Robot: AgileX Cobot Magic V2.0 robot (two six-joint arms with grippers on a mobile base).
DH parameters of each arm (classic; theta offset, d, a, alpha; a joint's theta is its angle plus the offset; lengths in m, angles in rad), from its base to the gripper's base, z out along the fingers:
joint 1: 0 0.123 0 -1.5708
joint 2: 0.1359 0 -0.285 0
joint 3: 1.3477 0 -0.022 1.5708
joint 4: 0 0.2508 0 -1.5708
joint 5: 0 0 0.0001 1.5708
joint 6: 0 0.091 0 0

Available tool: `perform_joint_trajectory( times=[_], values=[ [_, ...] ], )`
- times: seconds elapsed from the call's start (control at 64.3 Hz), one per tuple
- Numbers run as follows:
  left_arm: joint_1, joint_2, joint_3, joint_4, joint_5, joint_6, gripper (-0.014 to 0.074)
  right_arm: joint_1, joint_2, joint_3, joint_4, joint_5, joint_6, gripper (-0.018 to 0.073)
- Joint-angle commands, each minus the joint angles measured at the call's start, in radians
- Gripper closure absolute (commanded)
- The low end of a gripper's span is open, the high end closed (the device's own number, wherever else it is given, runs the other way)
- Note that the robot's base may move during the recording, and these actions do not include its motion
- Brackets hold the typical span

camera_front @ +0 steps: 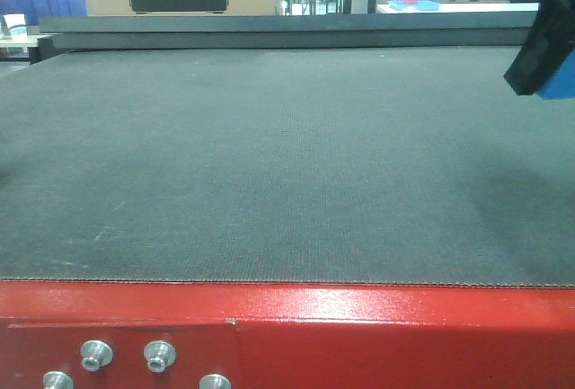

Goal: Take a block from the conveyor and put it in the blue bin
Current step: 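Close the right gripper on the blue block and the left on the green block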

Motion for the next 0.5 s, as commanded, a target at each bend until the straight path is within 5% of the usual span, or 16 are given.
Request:
perform_joint_trajectory(
  times=[0.0, 0.482],
  values=[
    [0.006, 0.036, -0.027, 0.01, -0.019, 0.001, 0.0057, -0.001, -0.008, 0.004, 0.0, -0.014, -0.006, 0.0712],
    [0.006, 0.135, -0.039, 0.011, 0.002, 0.001, 0.006, -0.001, -0.008, 0.003, 0.0, -0.027, -0.006, 0.0712]
  ],
)
